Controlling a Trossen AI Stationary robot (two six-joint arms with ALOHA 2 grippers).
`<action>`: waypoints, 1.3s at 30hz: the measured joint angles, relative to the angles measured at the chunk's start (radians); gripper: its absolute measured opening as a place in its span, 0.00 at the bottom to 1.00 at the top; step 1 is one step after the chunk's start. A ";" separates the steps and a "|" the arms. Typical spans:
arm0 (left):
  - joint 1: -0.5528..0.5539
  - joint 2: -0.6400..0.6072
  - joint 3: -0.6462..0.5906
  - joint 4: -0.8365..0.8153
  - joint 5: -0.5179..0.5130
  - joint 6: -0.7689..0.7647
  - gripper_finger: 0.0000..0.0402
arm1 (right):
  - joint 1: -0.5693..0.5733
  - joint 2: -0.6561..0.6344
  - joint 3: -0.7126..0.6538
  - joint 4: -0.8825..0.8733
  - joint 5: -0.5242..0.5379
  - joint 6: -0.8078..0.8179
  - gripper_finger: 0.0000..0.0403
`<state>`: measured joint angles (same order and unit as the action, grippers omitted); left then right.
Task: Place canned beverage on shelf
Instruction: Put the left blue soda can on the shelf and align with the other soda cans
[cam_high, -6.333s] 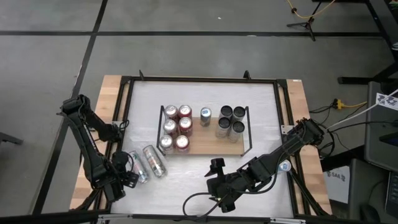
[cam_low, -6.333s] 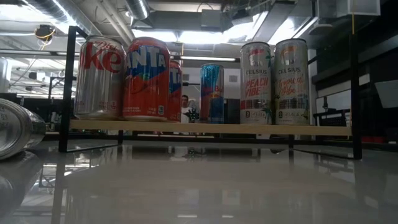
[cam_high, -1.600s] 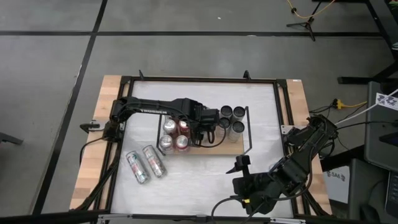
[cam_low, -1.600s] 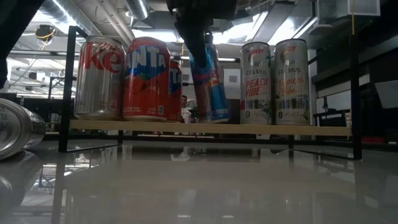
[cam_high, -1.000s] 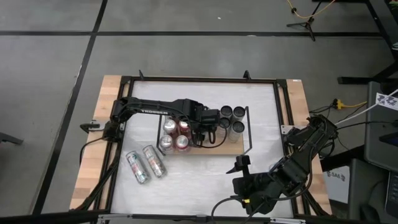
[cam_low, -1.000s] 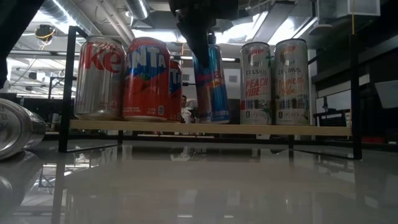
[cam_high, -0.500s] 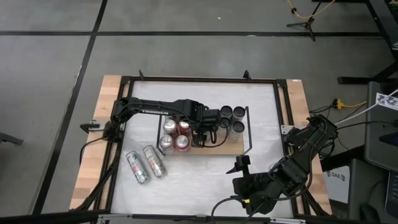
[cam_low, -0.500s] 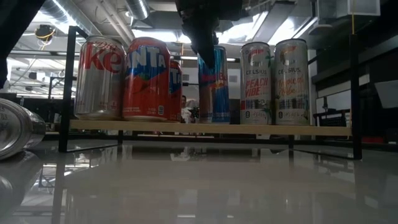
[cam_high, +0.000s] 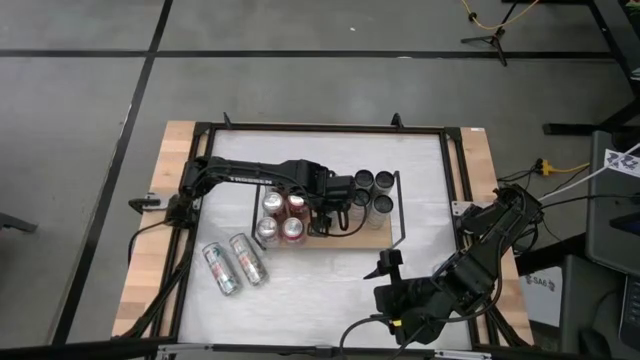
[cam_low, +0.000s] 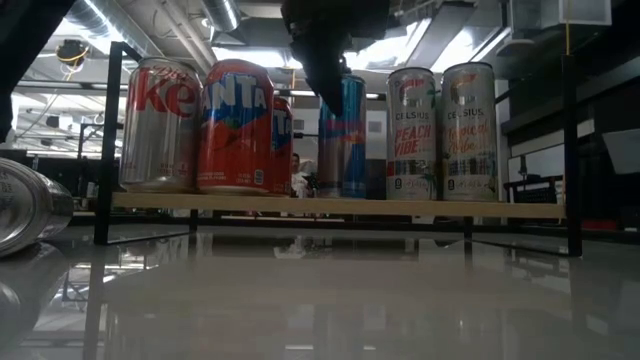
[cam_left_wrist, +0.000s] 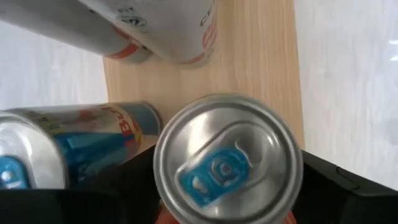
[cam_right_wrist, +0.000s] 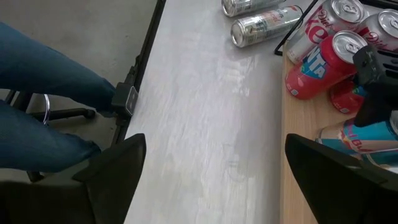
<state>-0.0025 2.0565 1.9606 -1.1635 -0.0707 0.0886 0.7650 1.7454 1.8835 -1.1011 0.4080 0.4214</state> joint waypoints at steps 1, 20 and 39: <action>0.000 0.000 0.000 0.002 0.001 0.000 0.71 | 0.000 0.000 0.000 0.000 0.000 0.000 0.95; 0.000 -0.007 0.000 -0.025 0.001 -0.008 0.76 | 0.000 0.000 0.000 0.000 0.000 0.000 0.95; -0.030 -0.111 0.226 -0.181 0.002 -0.048 0.76 | 0.000 0.000 0.000 0.008 0.011 -0.007 0.95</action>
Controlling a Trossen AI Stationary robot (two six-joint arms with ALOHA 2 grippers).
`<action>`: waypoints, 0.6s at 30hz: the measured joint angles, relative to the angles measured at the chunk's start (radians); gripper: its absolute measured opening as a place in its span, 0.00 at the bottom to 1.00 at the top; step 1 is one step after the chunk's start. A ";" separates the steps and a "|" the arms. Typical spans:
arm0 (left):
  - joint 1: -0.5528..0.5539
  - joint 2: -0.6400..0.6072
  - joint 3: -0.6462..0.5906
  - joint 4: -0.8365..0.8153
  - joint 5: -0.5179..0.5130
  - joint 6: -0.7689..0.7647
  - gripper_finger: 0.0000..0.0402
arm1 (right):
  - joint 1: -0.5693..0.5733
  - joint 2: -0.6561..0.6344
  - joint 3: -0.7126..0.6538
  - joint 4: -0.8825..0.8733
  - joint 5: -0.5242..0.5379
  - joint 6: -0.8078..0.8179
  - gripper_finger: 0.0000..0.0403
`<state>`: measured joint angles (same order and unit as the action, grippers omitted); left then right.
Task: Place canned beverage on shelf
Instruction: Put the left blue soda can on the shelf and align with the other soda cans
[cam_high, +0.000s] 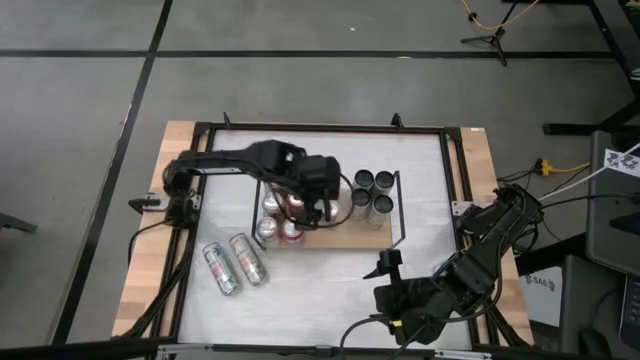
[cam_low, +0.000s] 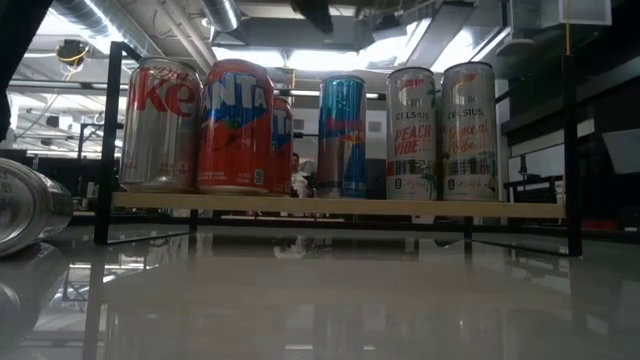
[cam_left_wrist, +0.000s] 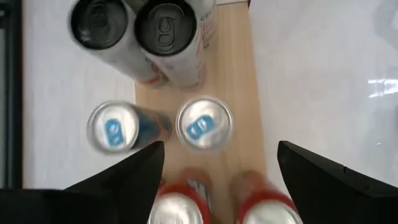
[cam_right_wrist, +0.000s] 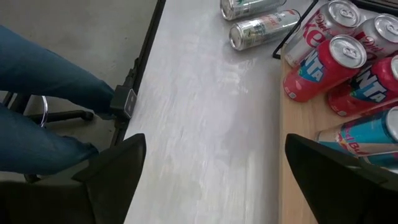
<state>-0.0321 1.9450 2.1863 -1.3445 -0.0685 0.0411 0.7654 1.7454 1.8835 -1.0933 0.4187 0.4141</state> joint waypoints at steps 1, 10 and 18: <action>-0.004 -0.010 0.023 -0.034 0.000 -0.013 0.76 | 0.000 0.000 0.000 0.000 0.001 0.000 0.95; -0.090 -0.227 0.044 -0.144 -0.120 -0.149 0.76 | 0.000 0.000 0.000 0.000 0.054 -0.042 0.95; -0.315 -0.525 -0.158 -0.124 -0.380 -0.355 0.76 | -0.002 0.000 0.000 0.000 0.135 -0.056 0.95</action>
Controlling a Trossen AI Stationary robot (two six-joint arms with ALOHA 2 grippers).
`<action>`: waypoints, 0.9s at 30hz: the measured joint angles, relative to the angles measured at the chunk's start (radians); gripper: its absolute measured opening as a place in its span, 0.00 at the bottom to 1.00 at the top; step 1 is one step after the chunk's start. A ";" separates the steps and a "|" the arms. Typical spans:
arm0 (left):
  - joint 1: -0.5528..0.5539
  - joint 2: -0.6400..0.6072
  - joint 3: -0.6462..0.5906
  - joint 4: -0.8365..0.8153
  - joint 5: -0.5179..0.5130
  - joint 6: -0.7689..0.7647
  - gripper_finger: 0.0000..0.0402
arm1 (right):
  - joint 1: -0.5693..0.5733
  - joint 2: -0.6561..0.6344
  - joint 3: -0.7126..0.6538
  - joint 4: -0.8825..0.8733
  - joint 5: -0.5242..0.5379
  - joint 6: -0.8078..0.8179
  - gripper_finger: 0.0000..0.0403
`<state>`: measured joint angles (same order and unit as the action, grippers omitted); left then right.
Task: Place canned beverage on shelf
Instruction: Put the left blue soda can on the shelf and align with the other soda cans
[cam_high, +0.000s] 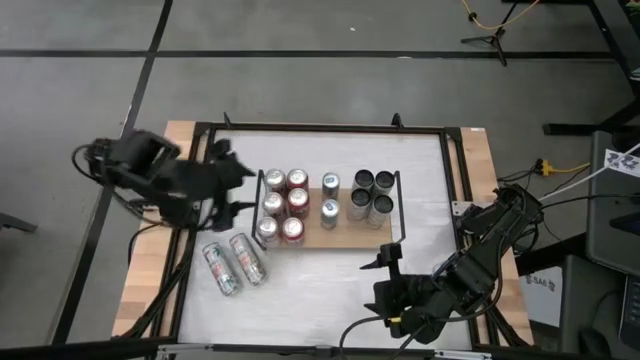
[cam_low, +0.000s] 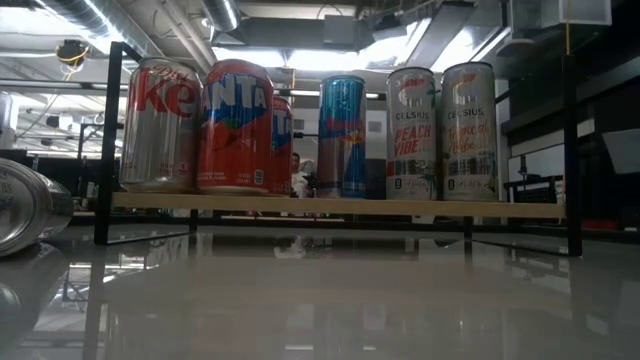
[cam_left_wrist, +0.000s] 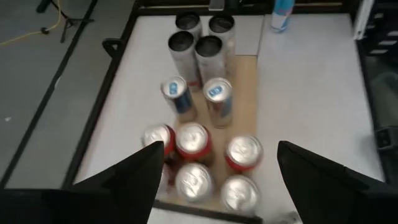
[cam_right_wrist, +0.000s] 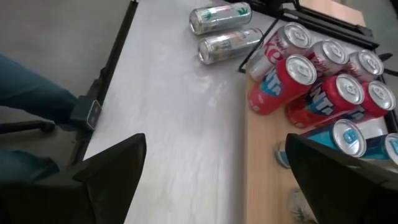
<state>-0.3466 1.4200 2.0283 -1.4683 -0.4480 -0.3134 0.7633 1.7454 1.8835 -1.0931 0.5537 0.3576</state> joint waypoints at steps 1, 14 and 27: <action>-0.032 -0.034 -0.043 0.013 -0.020 -0.034 0.76 | -0.007 0.000 0.000 0.000 0.000 0.000 0.95; -0.353 -0.377 -0.700 0.255 -0.247 -0.414 0.76 | -0.150 0.008 -0.145 0.123 -0.154 0.003 0.95; -0.420 -0.431 -1.040 0.633 -0.302 -0.418 0.76 | -0.335 0.009 -0.460 0.504 -0.248 -0.026 0.95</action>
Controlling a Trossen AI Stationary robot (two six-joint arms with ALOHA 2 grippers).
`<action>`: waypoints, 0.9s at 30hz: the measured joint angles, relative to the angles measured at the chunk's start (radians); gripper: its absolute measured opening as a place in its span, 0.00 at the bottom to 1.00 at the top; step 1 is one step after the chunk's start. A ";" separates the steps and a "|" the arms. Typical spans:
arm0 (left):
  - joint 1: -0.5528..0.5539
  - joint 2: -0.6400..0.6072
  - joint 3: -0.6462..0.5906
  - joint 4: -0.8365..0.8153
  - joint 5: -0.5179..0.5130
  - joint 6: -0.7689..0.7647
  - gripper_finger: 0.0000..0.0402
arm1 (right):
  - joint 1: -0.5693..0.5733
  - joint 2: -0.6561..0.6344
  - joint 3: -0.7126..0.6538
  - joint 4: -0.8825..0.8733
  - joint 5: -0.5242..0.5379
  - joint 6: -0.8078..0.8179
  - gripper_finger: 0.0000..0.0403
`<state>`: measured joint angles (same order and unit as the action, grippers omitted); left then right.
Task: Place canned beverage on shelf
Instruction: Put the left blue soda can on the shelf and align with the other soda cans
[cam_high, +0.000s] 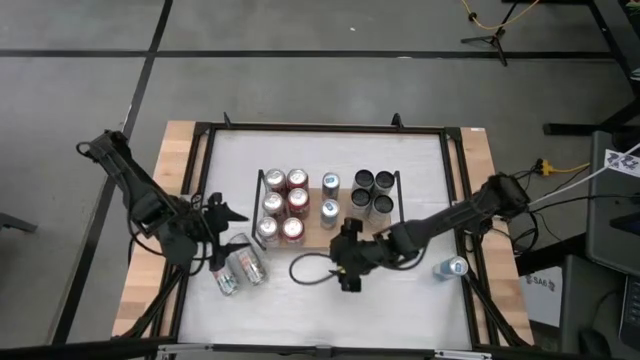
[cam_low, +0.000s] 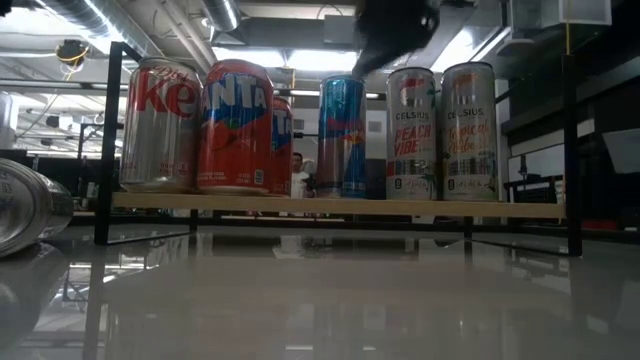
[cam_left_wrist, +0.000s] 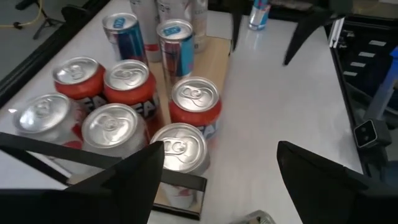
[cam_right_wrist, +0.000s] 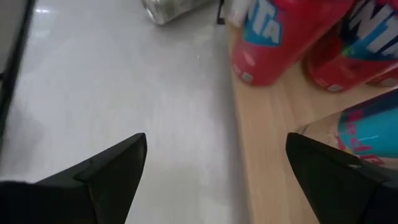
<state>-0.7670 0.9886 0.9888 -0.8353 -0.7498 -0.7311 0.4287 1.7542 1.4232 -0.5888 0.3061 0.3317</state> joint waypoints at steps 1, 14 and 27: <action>0.000 0.000 -0.013 0.017 -0.003 0.000 0.76 | -0.010 0.000 -0.019 0.023 -0.012 0.000 0.95; 0.000 0.000 -0.046 0.108 -0.046 0.007 0.76 | -0.098 0.000 -0.144 0.181 -0.018 -0.001 0.95; 0.000 0.000 -0.046 0.108 -0.053 0.008 0.76 | -0.116 0.000 -0.144 0.189 0.067 -0.001 0.95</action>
<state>-0.7666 0.9890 0.9432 -0.7273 -0.8032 -0.7234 0.3130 1.7538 1.2795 -0.3994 0.3728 0.3309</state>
